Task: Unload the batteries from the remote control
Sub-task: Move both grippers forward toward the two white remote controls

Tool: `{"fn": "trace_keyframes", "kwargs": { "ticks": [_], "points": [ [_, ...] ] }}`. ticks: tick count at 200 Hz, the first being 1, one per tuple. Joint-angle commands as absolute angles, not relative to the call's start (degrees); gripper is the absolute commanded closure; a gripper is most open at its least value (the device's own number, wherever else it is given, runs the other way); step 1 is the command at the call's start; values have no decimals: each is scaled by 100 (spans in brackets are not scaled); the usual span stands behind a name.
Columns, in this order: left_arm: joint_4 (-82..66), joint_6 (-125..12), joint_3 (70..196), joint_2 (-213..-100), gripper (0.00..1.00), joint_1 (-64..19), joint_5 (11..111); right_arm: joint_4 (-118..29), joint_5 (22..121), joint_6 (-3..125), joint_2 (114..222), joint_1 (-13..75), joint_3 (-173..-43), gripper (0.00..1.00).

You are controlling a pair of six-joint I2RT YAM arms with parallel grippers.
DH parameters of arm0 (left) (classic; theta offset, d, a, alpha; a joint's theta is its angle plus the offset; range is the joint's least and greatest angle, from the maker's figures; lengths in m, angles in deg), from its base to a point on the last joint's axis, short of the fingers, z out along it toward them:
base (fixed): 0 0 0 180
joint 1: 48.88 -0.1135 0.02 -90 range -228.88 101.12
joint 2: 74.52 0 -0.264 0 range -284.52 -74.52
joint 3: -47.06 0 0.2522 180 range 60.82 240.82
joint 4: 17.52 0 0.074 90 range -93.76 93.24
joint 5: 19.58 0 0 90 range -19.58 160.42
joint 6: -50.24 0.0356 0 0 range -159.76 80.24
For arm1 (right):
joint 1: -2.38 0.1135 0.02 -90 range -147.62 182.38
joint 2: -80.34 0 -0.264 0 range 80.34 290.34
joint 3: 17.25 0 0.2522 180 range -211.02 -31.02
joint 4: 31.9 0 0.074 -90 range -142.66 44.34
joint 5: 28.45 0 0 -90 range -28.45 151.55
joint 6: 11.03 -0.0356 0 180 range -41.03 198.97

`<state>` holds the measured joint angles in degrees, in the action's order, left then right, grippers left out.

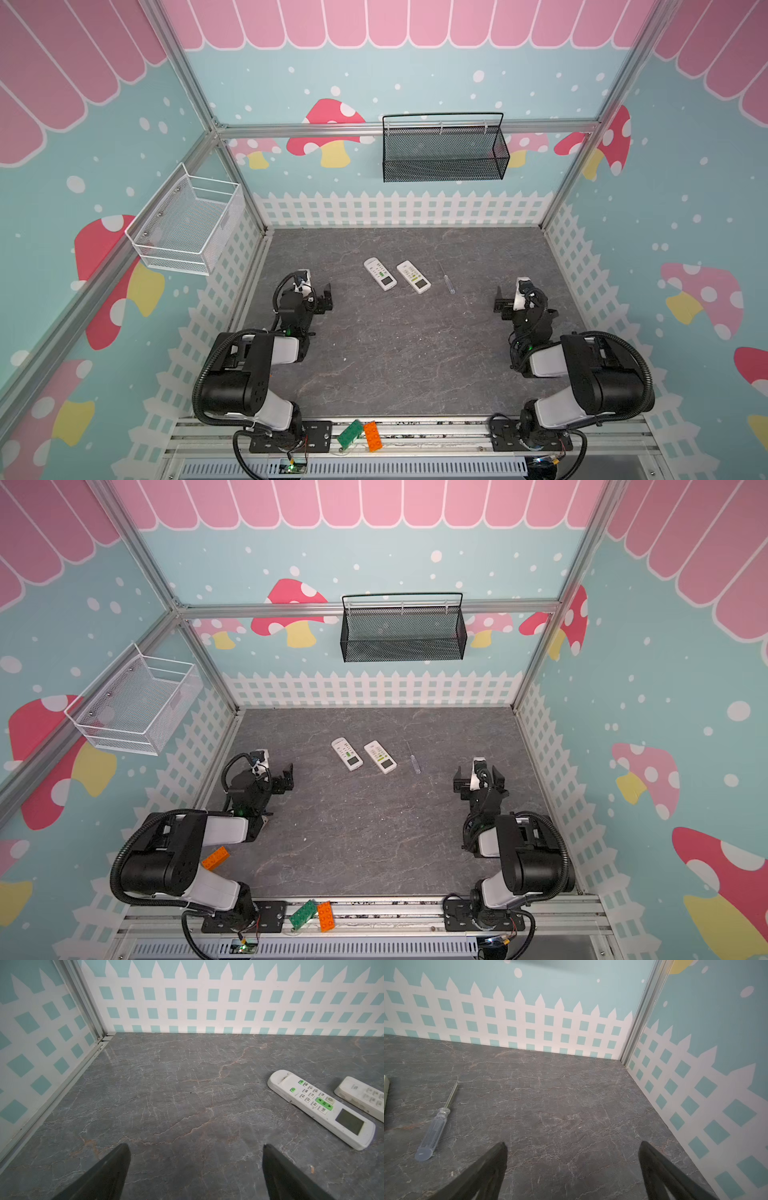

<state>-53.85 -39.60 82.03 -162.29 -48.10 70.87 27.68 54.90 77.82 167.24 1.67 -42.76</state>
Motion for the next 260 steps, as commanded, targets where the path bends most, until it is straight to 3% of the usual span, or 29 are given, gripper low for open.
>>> {"fn": "trace_keyframes", "kwargs": {
  "ticks": [1,205,235,260],
  "points": [
    [-5509,-4081,8279,-16241,1,-4815,7130,2900,5475,7750,16728,174,-4252,0],
    [-5793,-4099,8244,-16347,0,-4843,7130,2915,5520,7758,16709,177,-4256,0],
    [-5411,-4099,8365,-16174,0,-4845,7139,1299,5921,7902,16239,176,-4942,1],
    [-3543,-4147,9265,-15827,0,-4870,7237,440,5905,7789,15772,194,-5305,1]
  ]
}}
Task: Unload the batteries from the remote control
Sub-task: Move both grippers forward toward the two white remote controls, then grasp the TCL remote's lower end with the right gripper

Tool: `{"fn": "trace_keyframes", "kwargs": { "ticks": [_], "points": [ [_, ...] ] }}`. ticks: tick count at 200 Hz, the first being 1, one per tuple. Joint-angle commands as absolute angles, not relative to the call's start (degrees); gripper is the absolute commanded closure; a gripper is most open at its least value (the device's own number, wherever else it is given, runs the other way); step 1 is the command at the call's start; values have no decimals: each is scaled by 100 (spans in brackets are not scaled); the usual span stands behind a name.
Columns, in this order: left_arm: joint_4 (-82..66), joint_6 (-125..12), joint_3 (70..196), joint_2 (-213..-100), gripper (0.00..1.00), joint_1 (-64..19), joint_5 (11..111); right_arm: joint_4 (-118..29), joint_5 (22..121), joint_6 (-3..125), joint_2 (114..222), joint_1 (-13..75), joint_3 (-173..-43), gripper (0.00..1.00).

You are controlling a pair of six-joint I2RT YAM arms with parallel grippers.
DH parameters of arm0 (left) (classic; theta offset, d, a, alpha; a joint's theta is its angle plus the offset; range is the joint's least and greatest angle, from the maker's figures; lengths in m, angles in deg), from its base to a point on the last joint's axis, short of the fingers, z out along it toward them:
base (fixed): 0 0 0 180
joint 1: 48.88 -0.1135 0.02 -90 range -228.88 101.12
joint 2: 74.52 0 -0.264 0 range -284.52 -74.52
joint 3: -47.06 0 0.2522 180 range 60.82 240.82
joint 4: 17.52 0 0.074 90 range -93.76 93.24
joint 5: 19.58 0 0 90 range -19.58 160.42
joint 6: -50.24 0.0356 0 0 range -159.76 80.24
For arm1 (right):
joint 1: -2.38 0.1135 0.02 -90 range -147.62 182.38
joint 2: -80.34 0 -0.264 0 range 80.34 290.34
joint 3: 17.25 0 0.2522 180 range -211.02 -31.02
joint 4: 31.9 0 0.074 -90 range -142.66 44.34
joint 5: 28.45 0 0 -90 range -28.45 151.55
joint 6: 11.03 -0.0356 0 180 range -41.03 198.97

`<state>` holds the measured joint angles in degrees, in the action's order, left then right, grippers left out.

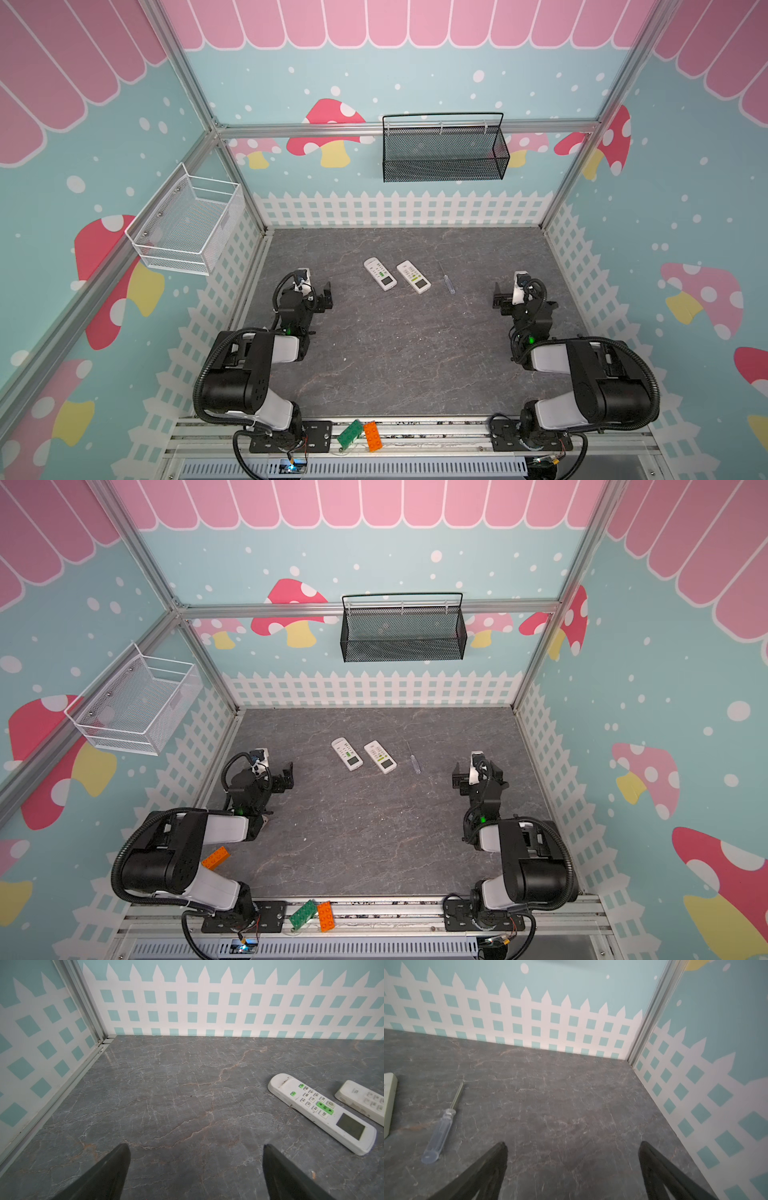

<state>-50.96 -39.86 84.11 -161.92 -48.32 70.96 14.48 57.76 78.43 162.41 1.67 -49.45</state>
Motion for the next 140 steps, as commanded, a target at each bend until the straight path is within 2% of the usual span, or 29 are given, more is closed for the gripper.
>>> {"fn": "trace_keyframes", "kwargs": {
  "ticks": [1,24,69,140],
  "points": [
    [-3427,-4145,9326,-15823,0,-4870,7236,411,5898,7768,15753,194,-5315,1],
    [-1250,-3911,10744,-15845,0,-4854,6820,-515,6092,7495,15462,243,-5783,1],
    [1269,-4368,12689,-15837,0,-4748,6573,-2305,6555,7297,16008,900,-7384,3],
    [1150,-4859,12120,-15937,0,-4728,5671,-4086,6651,7602,17918,2364,-9696,5]
  ]
}}
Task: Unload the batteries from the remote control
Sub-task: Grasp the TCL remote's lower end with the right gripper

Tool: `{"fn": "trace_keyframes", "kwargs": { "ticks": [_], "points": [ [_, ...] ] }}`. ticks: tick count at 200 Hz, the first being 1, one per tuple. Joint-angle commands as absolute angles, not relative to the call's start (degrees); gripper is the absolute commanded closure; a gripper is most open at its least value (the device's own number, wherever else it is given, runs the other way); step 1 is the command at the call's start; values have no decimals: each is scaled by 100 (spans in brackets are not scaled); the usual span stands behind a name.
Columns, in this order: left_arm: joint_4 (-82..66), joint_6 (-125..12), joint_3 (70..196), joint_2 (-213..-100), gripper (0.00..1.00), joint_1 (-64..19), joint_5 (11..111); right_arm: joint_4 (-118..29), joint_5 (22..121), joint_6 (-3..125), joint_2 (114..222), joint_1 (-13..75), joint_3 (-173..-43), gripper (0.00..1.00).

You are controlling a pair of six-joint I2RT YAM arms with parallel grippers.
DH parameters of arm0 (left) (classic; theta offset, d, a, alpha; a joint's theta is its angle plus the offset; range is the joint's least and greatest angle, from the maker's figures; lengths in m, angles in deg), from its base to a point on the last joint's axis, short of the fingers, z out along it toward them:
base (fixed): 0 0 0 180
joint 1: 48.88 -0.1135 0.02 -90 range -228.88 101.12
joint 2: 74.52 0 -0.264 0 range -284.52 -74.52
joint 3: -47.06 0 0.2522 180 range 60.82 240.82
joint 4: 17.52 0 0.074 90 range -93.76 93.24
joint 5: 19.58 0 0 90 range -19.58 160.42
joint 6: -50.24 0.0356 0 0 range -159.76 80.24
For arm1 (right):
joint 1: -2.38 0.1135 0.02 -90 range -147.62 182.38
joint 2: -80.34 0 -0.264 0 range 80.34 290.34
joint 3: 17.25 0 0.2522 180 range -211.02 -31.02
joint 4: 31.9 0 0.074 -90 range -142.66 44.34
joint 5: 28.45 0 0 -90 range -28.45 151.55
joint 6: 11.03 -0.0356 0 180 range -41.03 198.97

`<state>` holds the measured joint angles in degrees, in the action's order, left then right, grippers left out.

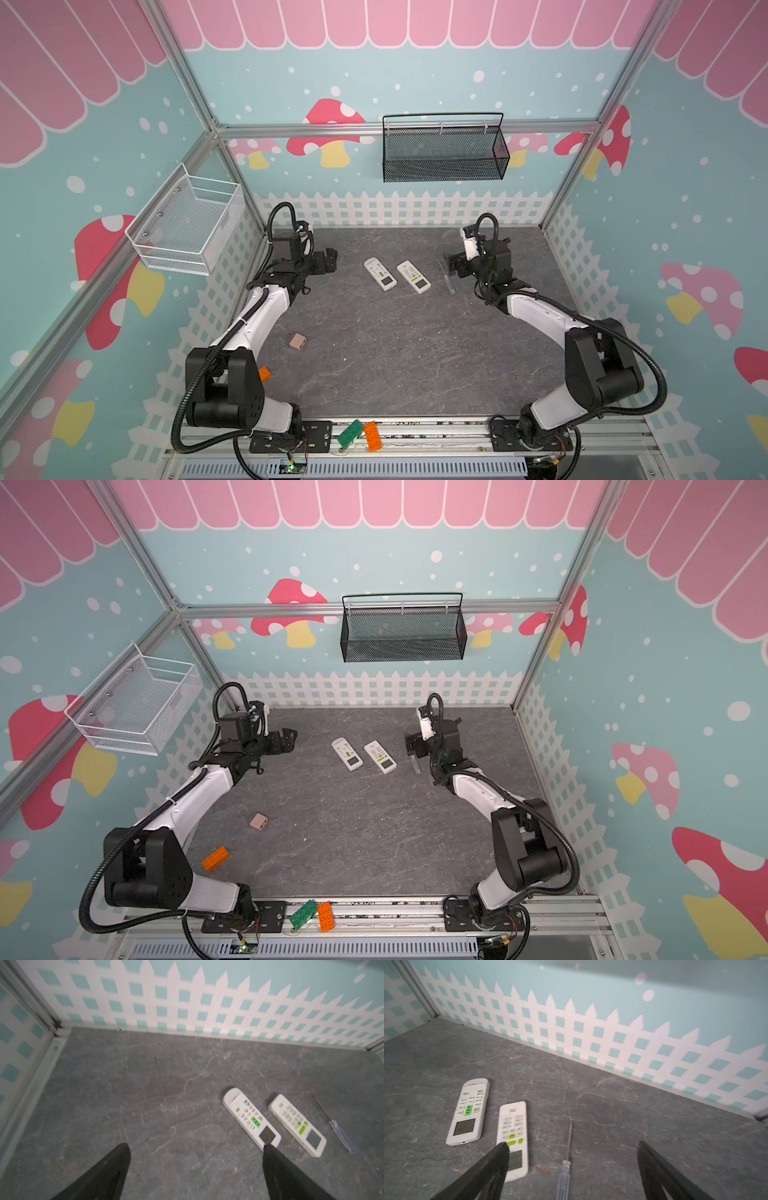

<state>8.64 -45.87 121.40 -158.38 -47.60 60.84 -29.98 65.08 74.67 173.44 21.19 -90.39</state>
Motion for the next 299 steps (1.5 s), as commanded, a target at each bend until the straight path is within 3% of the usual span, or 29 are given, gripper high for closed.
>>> {"fn": "trace_keyframes", "kwargs": {
  "ticks": [1,66,163,299],
  "points": [
    [1151,-4866,12124,-15940,0,-4729,5667,-4106,6645,7600,17955,2382,-9730,5],
    [1300,-5019,12397,-16282,0,-4599,5354,-5079,6746,7818,19488,2784,-11003,6],
    [1417,-5042,12533,-16443,0,-4520,5206,-5263,7173,8116,20246,2848,-11385,5],
    [1653,-4564,12745,-16460,4,-4411,5344,-5124,6915,8157,20624,2866,-11269,26]
  ]
}}
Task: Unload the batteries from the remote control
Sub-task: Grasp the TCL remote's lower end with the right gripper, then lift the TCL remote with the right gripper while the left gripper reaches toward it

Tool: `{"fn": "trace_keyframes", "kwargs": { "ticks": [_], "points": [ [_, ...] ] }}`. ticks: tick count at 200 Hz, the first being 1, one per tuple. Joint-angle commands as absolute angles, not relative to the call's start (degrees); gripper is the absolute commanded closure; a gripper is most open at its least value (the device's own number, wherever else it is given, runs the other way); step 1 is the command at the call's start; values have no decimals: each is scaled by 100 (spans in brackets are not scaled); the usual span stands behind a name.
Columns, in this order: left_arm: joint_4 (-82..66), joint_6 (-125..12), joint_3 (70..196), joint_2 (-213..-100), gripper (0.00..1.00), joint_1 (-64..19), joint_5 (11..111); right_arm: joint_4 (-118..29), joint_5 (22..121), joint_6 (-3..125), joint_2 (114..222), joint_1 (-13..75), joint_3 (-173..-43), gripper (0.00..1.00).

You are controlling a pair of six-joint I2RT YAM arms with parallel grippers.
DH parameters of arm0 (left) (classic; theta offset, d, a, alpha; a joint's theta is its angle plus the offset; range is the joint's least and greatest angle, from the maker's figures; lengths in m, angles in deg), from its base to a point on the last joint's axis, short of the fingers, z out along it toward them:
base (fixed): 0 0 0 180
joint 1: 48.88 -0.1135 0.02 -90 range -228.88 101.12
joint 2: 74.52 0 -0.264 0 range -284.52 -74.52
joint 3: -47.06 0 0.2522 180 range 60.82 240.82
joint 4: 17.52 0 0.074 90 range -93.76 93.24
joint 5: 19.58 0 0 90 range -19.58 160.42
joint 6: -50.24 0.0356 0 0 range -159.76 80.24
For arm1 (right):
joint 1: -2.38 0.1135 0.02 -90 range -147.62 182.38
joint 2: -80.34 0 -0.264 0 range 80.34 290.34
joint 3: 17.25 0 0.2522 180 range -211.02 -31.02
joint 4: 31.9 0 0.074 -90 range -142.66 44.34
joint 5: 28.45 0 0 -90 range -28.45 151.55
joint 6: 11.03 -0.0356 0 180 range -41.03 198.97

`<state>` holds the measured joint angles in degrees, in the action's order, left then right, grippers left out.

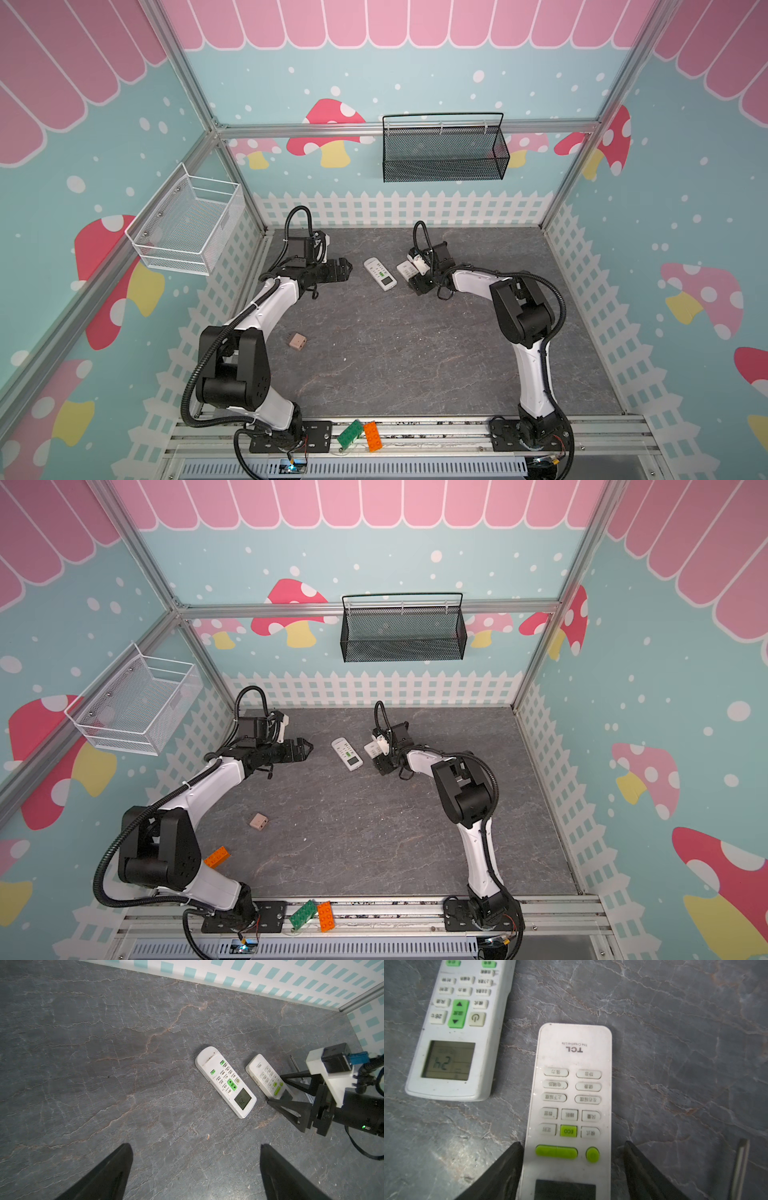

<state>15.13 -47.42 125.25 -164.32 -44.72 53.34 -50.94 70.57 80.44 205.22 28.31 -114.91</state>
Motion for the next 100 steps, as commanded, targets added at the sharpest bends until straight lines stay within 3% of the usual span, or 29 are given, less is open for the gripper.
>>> {"fn": "trace_keyframes", "kwargs": {
  "ticks": [1,24,100],
  "points": [
    [1654,-4565,12749,-16465,4,-4408,5345,-5122,6908,8154,20622,2866,-11263,26],
    [1772,-4558,12877,-16513,4,-4356,5343,-5082,7024,8258,20577,2866,-11180,36],
    [2295,-3641,13546,-16573,1,-4163,5691,-4722,7104,8388,20201,2857,-10966,45]
  ]
}}
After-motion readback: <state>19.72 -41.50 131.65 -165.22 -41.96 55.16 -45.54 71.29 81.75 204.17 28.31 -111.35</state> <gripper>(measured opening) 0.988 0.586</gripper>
